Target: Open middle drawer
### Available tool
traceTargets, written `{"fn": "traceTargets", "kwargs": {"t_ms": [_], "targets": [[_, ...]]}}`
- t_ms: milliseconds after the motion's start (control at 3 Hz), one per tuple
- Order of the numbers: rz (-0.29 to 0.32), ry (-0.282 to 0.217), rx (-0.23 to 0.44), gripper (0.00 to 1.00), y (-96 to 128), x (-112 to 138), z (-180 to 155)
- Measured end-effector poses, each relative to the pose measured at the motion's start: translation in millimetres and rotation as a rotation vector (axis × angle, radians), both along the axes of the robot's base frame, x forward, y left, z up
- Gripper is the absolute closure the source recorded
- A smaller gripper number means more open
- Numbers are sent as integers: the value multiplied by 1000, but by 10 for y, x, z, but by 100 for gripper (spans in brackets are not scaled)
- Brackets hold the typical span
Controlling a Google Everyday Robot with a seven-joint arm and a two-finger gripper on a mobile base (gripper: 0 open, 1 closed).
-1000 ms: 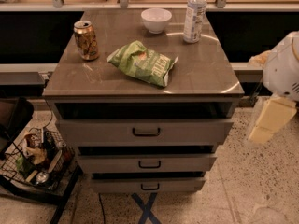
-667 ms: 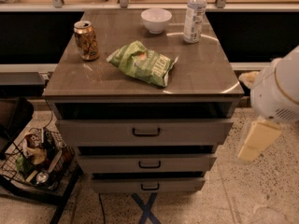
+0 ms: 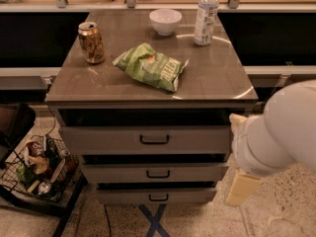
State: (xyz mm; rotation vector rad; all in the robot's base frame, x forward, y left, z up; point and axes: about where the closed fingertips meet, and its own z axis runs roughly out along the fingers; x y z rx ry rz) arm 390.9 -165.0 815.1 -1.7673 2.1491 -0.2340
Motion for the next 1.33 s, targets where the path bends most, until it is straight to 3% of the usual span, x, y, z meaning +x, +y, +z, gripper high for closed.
{"fn": "traceTargets", "kwargs": {"t_ms": [333, 667, 1000, 1333], "targets": [[28, 6, -69, 0, 292, -197, -664], [29, 6, -69, 0, 292, -197, -664], [26, 5, -72, 0, 387, -166, -884], [93, 41, -118, 0, 647, -180, -1420]]}}
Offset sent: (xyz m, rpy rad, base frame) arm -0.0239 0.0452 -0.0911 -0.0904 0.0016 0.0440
